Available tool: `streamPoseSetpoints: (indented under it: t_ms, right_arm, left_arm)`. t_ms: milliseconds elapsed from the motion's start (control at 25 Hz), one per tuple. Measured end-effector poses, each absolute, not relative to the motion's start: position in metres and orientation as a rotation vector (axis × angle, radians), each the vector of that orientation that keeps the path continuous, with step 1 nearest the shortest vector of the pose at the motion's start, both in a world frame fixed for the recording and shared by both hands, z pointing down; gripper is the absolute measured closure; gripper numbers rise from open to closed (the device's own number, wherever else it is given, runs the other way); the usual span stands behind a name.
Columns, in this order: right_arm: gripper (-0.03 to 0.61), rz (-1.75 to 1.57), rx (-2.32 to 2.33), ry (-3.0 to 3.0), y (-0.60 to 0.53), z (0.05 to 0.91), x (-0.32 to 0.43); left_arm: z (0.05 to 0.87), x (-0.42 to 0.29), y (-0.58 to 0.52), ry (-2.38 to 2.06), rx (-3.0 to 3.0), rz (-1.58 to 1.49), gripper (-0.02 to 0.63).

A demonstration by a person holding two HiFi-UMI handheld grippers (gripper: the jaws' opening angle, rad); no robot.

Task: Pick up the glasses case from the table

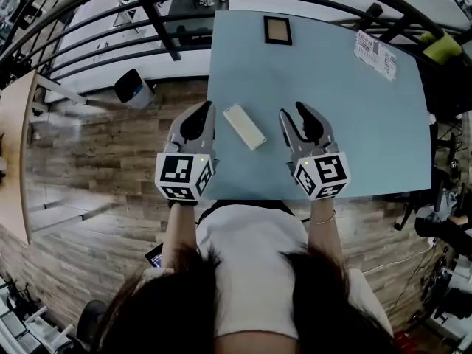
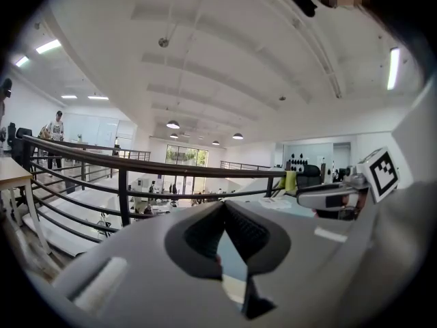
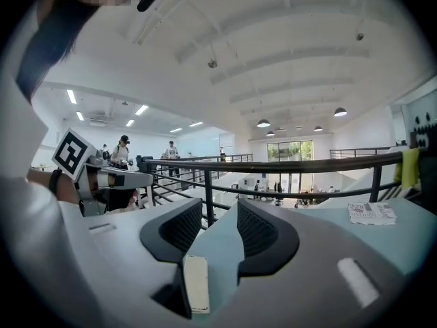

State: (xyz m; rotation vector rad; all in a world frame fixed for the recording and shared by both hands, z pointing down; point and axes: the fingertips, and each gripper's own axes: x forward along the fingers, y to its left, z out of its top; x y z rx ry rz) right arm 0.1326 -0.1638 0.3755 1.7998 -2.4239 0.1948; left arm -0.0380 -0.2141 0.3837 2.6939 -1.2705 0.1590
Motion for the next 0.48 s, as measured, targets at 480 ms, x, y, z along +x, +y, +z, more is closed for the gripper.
streamPoseSetpoints:
  t_ms: [480]
  right_arm:
    - [0.357,0.254,1.757,-2.403,-0.157,0.39,0.128]
  left_arm:
    - [0.395,-0.031,-0.209,-1.214,2.696,0.197,0.557]
